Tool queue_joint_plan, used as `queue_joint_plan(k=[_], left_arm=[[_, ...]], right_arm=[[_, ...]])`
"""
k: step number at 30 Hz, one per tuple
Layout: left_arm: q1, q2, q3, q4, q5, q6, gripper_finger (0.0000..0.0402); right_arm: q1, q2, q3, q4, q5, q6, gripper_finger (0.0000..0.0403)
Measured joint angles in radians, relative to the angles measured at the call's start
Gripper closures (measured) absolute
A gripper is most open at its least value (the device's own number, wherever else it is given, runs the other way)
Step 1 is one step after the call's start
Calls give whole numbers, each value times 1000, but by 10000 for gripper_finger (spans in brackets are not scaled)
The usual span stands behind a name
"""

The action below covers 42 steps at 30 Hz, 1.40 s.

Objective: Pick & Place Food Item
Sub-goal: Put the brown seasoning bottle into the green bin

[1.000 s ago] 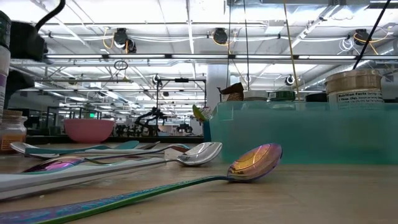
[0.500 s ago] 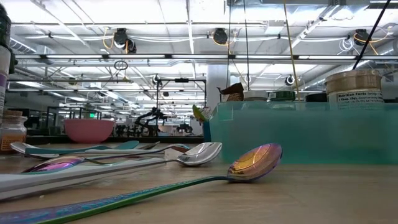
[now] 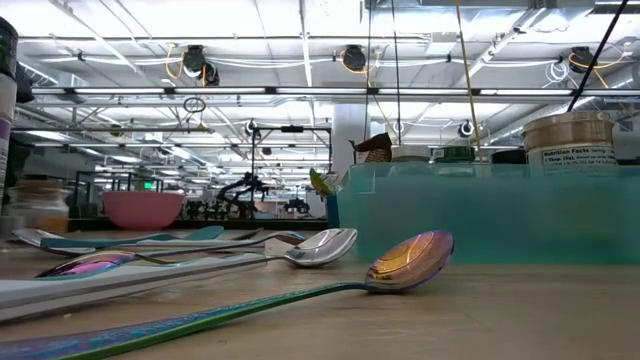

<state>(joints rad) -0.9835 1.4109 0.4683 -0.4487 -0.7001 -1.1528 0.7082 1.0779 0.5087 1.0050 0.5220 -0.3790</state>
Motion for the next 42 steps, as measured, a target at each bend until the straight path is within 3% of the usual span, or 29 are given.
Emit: queue_joint_plan(k=[12,23,26,32,42], left_arm=[[48,-2,2,70,-26,70,107],[83,-5,-121,304,19,72,110],[72,-4,-123,318,-1,119,130],[78,-3,-125,386,-33,280,213],[107,-46,-94,358,-17,261,214]], right_arm=[[0,0,0,0,0,0,94],[0,0,0,-1,0,0,94],[0,0,0,-1,0,0,94],[0,0,0,-4,0,0,94],[0,1,0,-8,0,1,94]])
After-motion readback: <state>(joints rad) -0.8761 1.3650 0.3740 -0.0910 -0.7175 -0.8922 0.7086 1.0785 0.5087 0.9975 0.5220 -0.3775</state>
